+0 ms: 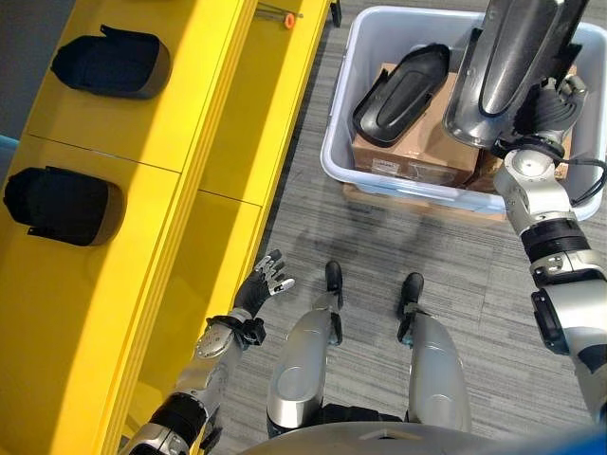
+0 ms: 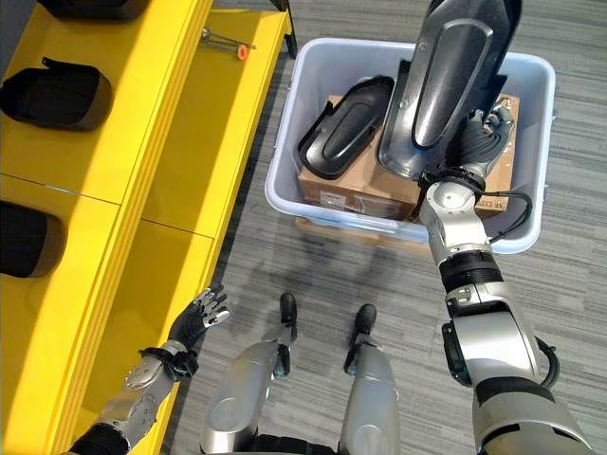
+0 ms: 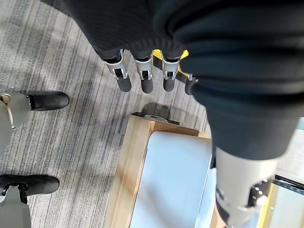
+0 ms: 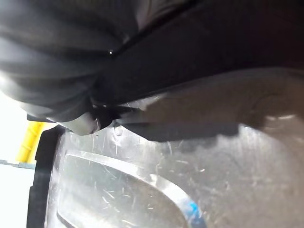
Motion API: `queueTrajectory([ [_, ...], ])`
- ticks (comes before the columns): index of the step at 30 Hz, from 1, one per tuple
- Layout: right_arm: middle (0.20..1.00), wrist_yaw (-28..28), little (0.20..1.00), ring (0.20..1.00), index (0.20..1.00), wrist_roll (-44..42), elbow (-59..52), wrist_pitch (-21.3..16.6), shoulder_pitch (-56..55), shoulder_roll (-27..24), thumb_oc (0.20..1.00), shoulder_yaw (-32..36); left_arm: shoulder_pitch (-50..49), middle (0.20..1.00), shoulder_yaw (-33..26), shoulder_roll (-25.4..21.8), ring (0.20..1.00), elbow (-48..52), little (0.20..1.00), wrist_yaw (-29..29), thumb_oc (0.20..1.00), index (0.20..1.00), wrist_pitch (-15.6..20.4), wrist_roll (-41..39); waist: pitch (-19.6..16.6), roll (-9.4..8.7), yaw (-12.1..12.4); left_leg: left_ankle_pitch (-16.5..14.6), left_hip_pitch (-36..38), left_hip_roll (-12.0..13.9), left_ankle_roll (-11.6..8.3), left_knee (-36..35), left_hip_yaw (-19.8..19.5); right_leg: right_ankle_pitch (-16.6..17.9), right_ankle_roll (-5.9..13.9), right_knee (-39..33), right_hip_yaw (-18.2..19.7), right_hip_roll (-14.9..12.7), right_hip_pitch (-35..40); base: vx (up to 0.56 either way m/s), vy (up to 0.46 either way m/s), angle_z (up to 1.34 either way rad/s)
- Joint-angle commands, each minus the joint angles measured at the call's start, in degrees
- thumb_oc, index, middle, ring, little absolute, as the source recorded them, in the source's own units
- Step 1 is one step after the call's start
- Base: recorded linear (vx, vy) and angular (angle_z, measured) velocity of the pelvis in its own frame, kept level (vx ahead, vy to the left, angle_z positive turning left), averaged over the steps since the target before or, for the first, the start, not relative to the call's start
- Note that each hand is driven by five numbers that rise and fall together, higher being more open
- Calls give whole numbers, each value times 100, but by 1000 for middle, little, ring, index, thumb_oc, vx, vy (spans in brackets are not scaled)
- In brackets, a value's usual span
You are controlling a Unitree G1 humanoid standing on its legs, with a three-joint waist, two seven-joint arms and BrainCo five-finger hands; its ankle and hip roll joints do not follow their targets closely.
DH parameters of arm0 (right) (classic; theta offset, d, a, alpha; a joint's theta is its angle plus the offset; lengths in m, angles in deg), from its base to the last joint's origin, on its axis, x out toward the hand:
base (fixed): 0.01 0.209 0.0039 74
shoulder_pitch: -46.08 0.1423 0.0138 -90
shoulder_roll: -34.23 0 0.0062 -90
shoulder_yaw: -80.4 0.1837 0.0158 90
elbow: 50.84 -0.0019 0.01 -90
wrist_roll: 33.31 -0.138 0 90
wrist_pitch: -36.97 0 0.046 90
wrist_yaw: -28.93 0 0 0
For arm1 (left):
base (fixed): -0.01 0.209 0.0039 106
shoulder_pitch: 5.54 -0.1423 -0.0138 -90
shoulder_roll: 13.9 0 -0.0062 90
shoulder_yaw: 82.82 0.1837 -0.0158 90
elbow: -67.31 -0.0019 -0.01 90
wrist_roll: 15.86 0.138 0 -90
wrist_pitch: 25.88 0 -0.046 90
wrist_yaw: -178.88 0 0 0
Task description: Move parts from the plastic box to the shelf.
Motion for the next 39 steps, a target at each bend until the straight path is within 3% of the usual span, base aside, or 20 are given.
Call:
queueTrajectory([
  [1,200,617,200,200,200,-176,-434,-487,154,-180,200,134,-227,1000,-108,-200,1000,103,1000,-114,1000,1000,313,149,6,-81,45,-724,79,25,-180,417,-205,-623,231,135,-125,-259,624,8,-75,1],
  [10,200,2092,200,200,200,-1139,-1141,276,-751,446,200,-393,-436,1000,-494,-79,1000,-52,1000,-194,1000,1000,79,33,-406,-157,7,-428,596,295,-390,182,-428,-841,23,262,-261,-102,1138,22,-126,6],
  [13,200,2181,200,200,200,-1090,-1265,321,-923,544,200,-488,-504,1000,-582,-30,1000,-82,1000,-202,1000,1000,-2,9,-461,-182,16,-346,647,367,-420,129,-496,-888,-18,325,-305,-78,1190,-2,-115,8],
  [18,200,2347,200,200,200,-1040,-1324,533,-1149,789,200,-868,-733,1000,-743,120,1000,-376,1000,-254,1000,1000,83,-38,-593,-287,68,142,764,750,-600,-157,-694,-1011,-162,405,-452,89,1389,9,-165,11],
  [20,200,2380,200,200,200,-1037,-1353,600,-1278,878,200,-929,-786,1000,-801,162,1000,-490,1000,-307,1000,1000,144,66,-645,-328,18,506,738,1015,-683,-260,-374,-1037,-188,344,-643,89,1551,36,-107,18],
  [22,200,2251,200,200,200,-1034,-1530,607,-1464,936,200,-970,-711,1000,-788,188,1000,-552,1000,-357,1000,1000,169,196,-672,-415,-139,594,765,1193,-810,-168,260,-1149,-181,284,-912,-42,1706,-37,-88,47],
  [24,200,2202,200,200,200,-1048,-1628,594,-1559,942,200,-991,-620,1000,-765,199,1000,-583,1000,-404,1000,1000,212,272,-691,-426,-229,651,753,1303,-857,-4,587,-1137,-200,256,-1075,-96,1706,-140,-7,88],
  [27,200,2276,200,200,200,-1088,-1707,581,-1632,939,200,-1045,-441,1000,-679,249,1000,-608,1000,-342,1000,1000,325,273,-744,-495,-372,297,870,1349,-750,470,890,-1136,-224,369,-1234,-271,1581,-156,129,96],
  [28,200,2338,200,200,200,-1214,-1792,642,-1669,944,200,-1045,-322,1000,-587,259,1000,-527,1000,-252,1000,1000,322,299,-794,-577,-433,144,930,1363,-727,996,922,-1106,-274,347,-1260,-375,1523,-157,209,84],
  [31,200,2503,200,200,200,-1417,-1887,701,-1679,944,200,-1062,-217,1000,-466,301,1000,-418,1000,-100,1000,1000,383,328,-865,-632,-501,5,1063,1307,-683,1460,771,-1051,-313,359,-1192,-450,1402,-118,311,64],
  [32,200,2642,200,200,200,-1557,-1945,780,-1694,960,200,-1098,-211,1000,-405,333,1000,-370,1000,-7,1000,1000,420,309,-934,-535,-530,-194,1219,1121,-590,1196,700,-1019,-244,429,-1135,-484,1309,-34,460,46],
  [37,200,2829,200,200,200,-1815,-2075,908,-1898,1124,200,-1172,-247,1000,-275,344,1000,-271,1000,228,1000,1000,348,389,-1116,-376,-551,-472,1499,883,-461,529,902,-828,-74,151,-1201,-521,1463,76,365,37],
  [39,200,2885,200,200,200,-1767,-2212,980,-2021,1196,200,-1202,-317,1000,-256,338,1000,-156,1000,333,1000,1000,342,426,-1177,-339,-523,-668,1567,750,-387,353,929,-677,79,-8,-1187,-607,1535,46,311,40],
])
